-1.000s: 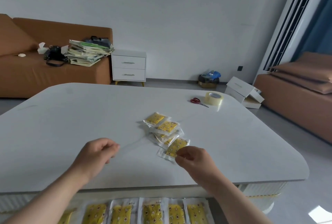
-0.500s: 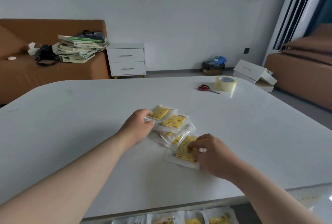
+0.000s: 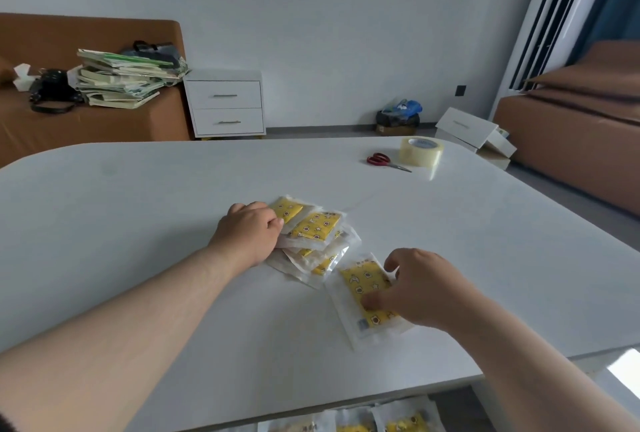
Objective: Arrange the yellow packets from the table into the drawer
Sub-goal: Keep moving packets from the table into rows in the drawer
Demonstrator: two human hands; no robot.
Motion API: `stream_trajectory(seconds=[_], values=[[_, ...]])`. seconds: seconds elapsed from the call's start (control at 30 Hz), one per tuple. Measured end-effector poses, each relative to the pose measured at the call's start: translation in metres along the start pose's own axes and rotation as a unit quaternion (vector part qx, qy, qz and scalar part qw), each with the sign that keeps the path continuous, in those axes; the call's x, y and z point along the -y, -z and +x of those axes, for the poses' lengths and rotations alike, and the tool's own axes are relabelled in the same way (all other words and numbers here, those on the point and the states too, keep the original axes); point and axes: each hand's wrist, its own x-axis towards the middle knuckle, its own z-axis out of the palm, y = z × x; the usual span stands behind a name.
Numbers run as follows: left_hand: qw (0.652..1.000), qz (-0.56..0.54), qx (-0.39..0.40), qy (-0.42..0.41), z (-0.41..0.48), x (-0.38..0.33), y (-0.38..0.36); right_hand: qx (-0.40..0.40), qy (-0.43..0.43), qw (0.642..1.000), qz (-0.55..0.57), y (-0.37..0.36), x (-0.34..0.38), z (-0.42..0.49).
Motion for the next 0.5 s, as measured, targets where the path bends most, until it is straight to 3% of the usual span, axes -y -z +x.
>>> stream_trajectory(seconds=[0.27, 0.5], values=[[0.996, -0.014, -0.044, 0.07, 0.0, 0.0, 0.012, 0.046, -0.047, 0.996, 0.068, 0.001, 0.007, 0.001], [0.977, -0.002, 0.066, 0.204, 0.015, -0.007, 0.029, 0.051, -0.061, 0.983, 0.163, 0.003, 0.001, 0.004]])
